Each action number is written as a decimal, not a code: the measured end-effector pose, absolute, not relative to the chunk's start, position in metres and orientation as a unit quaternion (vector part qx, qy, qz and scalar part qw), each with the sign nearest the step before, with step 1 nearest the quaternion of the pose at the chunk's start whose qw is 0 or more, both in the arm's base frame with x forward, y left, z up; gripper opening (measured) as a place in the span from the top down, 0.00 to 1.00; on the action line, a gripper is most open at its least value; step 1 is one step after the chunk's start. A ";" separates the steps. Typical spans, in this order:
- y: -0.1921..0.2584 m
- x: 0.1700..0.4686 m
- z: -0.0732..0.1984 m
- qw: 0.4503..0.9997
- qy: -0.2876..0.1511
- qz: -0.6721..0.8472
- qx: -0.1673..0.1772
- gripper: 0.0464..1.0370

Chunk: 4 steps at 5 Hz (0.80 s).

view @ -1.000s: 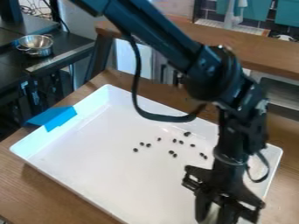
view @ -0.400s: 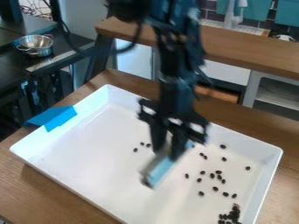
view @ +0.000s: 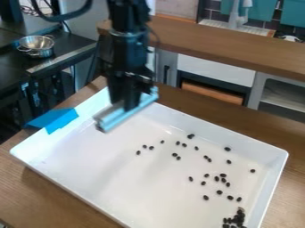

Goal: Sweep into pile

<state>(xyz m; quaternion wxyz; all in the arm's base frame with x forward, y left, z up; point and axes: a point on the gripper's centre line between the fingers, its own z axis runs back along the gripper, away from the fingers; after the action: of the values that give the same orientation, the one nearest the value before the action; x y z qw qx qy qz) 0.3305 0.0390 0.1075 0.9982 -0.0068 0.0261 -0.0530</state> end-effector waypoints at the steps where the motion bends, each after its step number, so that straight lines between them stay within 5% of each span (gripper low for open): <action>1: 0.086 0.350 0.096 0.998 0.015 -0.067 -0.013 0.71; 4: 0.132 0.379 0.037 0.998 -0.015 -0.031 0.056 0.71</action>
<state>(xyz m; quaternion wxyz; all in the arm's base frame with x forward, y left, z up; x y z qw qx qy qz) 0.3793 0.1316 0.0371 0.9979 0.0558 -0.0147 -0.0310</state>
